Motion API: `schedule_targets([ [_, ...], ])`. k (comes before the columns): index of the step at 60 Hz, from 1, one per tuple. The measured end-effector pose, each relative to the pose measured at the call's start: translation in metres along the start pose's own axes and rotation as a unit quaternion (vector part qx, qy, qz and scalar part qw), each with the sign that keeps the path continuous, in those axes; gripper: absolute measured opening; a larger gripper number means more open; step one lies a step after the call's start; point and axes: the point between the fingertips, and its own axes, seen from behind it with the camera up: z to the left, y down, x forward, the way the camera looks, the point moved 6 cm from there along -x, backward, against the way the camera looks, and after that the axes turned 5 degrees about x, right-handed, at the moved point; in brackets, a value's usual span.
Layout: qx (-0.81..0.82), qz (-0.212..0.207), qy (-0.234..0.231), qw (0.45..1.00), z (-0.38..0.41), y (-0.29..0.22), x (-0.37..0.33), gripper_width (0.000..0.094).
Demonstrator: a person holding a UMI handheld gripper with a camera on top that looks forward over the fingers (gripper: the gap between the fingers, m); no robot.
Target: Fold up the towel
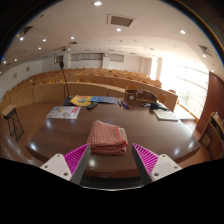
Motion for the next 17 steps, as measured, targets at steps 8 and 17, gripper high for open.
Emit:
schedule_targets([
  [8, 0.006, -0.001, 0.007, 1.0, 0.01, 0.014, -0.047, 0.0849],
  [17, 0.007, -0.012, 0.016, 1.0, 0.014, 0.018, -0.077, 0.0849],
])
